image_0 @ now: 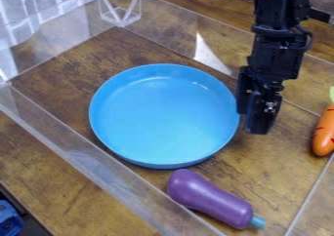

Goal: Remove the carrot from the blue tray and put it on the table

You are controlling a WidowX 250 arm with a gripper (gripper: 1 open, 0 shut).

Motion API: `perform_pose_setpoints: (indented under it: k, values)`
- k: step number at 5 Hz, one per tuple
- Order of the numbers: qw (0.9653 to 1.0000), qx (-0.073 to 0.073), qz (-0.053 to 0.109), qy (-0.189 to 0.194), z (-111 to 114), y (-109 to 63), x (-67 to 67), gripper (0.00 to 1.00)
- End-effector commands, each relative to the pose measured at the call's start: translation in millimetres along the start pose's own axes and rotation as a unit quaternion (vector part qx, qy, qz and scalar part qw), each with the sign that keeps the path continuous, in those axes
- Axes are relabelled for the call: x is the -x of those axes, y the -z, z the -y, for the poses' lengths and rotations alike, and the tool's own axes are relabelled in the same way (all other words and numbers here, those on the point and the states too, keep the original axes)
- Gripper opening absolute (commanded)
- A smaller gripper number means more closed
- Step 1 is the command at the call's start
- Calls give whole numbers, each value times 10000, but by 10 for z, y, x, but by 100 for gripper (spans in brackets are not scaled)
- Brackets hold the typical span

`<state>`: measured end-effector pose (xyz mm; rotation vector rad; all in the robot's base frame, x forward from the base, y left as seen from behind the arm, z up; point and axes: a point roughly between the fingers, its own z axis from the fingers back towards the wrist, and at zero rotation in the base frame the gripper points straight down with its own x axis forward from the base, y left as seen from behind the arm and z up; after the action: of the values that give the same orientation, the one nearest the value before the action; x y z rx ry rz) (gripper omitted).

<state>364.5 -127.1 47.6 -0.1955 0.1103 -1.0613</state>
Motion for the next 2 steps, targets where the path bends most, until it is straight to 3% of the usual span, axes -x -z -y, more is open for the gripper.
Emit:
perform_pose_setpoints:
  k: [1, 2]
  values:
    - [9991, -256, 218, 256, -72, -281, -5, 100]
    - [9980, -254, 192, 544, -89, -299, -65, 100]
